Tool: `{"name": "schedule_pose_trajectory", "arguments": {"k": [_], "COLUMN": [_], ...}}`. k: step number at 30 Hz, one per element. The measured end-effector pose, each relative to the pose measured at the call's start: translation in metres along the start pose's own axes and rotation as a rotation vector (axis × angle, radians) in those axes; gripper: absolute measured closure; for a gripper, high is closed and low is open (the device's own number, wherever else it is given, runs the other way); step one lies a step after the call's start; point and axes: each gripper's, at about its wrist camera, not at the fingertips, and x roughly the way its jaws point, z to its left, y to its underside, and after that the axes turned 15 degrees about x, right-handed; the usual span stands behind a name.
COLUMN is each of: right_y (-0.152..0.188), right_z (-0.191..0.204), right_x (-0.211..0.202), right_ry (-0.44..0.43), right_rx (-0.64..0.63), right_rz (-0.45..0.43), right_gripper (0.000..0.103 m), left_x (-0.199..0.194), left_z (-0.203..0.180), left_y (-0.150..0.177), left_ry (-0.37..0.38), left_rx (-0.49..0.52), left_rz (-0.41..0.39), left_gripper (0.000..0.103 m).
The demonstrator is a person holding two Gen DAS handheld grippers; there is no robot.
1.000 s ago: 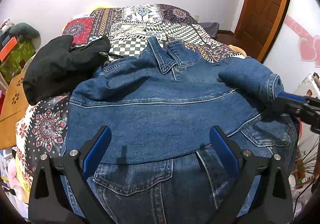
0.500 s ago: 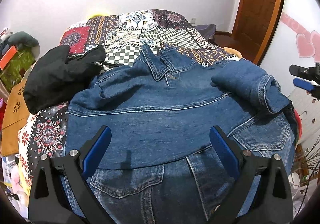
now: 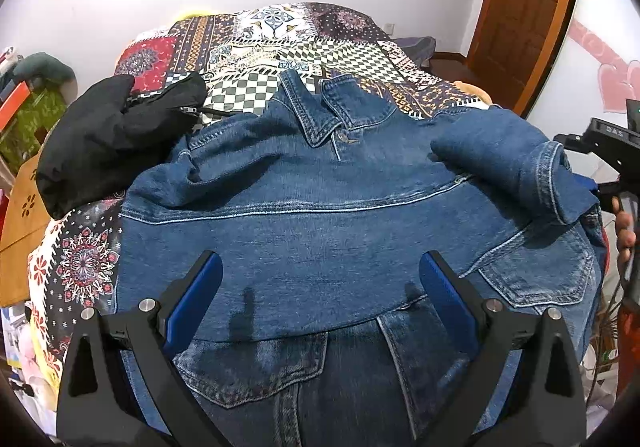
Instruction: Fold large clothes
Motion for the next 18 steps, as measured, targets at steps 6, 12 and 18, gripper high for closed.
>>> {"name": "schedule_pose_trajectory", "arguments": {"k": [6, 12, 18], "right_y": [0.002, 0.023, 0.061], "right_z": [0.012, 0.056, 0.123], "right_x": [0.002, -0.038, -0.071], "right_ry": [0.002, -0.025, -0.125], "right_rx": [-0.049, -0.263, -0.481], "right_rz": [-0.023, -0.15, -0.204], "right_gripper": [0.09, 0.095, 0.096], "left_x": [0.005, -0.002, -0.02], "left_z": [0.004, 0.012, 0.022], "left_y": [0.001, 0.002, 0.005], "left_ry": [0.0, 0.001, 0.002], "left_rx": [-0.014, -0.041, -0.056], "left_rz": [0.009, -0.014, -0.059], "left_gripper": [0.004, 0.004, 0.004]}}
